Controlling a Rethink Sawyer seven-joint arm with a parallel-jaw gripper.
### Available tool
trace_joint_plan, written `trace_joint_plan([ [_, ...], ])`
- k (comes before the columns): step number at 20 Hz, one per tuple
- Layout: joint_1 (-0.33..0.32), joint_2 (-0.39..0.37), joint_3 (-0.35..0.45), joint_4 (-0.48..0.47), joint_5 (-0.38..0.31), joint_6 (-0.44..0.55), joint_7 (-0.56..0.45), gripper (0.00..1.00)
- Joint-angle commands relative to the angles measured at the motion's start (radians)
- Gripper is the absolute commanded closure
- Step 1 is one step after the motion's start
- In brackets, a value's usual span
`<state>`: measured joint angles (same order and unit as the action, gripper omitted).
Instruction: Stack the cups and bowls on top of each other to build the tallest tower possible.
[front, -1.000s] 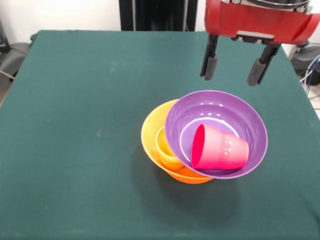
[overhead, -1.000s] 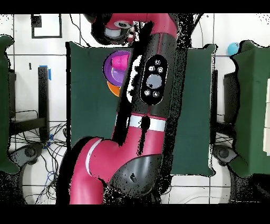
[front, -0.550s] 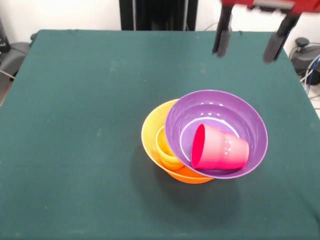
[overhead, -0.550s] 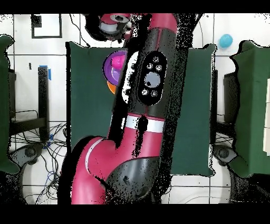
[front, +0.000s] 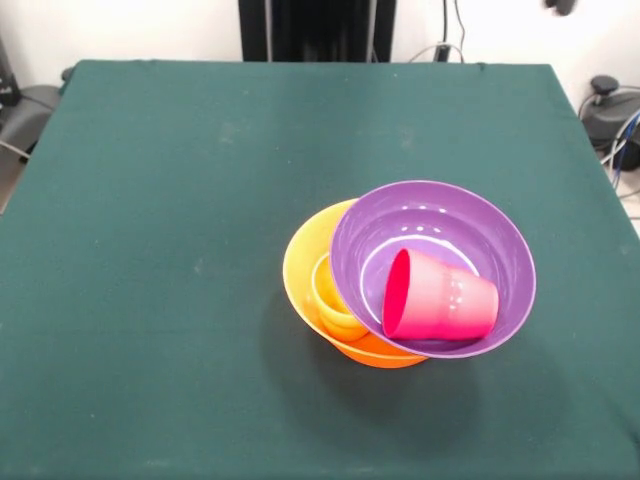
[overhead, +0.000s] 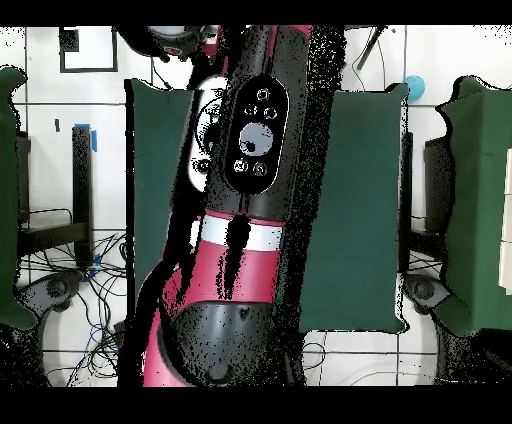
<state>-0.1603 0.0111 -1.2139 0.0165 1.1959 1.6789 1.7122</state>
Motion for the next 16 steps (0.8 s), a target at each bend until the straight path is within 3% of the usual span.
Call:
trace_joint_plan([
  [1, -0.037, 0.057, -0.374, -0.027, 0.259, 0.046, 0.020, 0.00],
  [6, -0.031, 0.105, -0.370, -0.006, 0.291, -0.073, 0.002, 0.00],
  [16, -0.021, 0.146, -0.232, 0.027, 0.184, -0.192, -0.085, 0.00],
])
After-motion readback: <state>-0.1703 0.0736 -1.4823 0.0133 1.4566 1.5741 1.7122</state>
